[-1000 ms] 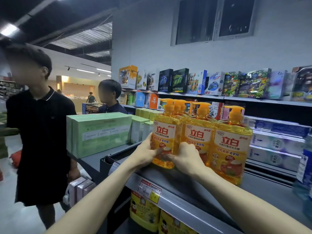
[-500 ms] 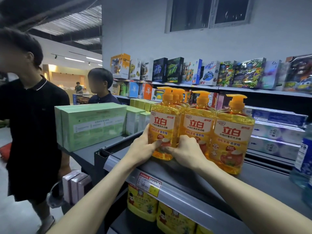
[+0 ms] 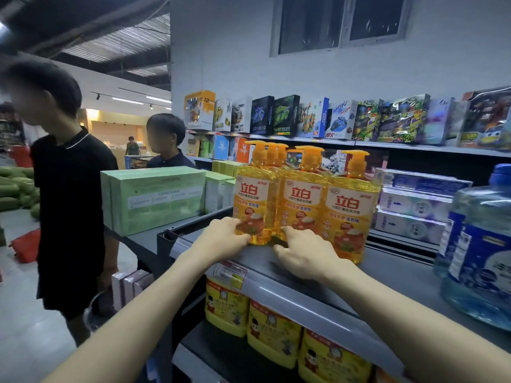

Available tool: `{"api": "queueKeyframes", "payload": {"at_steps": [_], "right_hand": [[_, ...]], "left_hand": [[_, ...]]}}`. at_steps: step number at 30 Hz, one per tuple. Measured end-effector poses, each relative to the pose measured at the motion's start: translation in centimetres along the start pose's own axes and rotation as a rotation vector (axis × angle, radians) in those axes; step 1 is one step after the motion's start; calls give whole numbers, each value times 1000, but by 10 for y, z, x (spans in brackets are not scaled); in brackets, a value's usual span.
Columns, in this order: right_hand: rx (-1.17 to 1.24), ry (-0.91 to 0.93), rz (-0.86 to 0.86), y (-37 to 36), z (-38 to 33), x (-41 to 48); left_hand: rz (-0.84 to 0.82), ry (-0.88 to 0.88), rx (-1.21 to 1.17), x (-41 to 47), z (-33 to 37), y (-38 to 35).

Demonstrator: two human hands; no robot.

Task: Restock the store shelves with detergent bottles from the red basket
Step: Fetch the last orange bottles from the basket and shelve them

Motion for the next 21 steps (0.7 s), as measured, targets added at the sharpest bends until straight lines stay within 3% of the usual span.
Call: {"api": "queueKeyframes", "payload": {"at_steps": [7,14,21], "right_hand": [[-138,20,102,10,34,-103],[-278,-40,265,22,91,-243],[-258,-186,273,-7,170,-398]], "left_hand": [[46,27,210,-83,75,-39],[122,-141,324,-164,177,-107],[78,-359,350,-257,276,-213]]}}
Point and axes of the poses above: each hand's wrist, its own x-axis towards the middle knuckle, its own y-axis out of the back of the hand, z = x × y, the point moved 7 cm from there along x, towards the middle knuckle, and after that the axes turned 13 degrees about -z, right-handed, at the moved point
